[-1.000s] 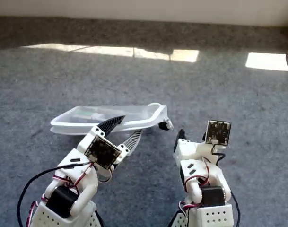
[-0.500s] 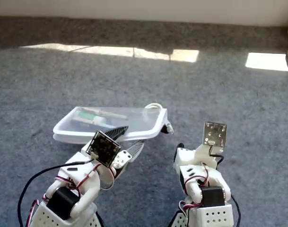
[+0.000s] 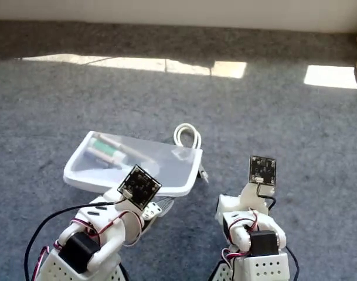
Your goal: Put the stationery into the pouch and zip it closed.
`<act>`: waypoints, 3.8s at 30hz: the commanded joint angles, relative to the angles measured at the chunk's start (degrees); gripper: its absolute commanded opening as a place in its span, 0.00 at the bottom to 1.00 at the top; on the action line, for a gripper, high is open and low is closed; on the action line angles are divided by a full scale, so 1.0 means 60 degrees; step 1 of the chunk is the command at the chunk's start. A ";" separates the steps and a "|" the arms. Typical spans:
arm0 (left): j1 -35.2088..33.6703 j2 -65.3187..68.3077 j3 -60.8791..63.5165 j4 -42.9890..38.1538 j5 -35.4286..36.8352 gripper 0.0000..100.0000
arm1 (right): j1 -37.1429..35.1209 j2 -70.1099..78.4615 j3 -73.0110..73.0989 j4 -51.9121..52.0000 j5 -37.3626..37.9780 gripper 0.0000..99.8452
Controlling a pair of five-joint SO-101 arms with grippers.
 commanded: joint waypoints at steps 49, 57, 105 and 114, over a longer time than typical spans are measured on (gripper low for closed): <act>-0.3846 -0.0125 -0.0842 0.0835 0.0132 0.20 | 0.0095 -0.0154 0.1194 0.0066 -0.0059 0.26; -0.5751 -0.0125 0.0916 0.0835 0.0088 0.20 | 0.0095 -0.0154 0.1194 0.0066 -0.0059 0.26; -0.6337 -0.0095 0.2132 0.0908 0.0103 0.20 | 0.0095 -0.0154 0.1194 0.0066 -0.0059 0.26; -0.6337 -0.0095 0.2132 0.0908 0.0103 0.20 | 0.0095 -0.0154 0.1194 0.0066 -0.0059 0.26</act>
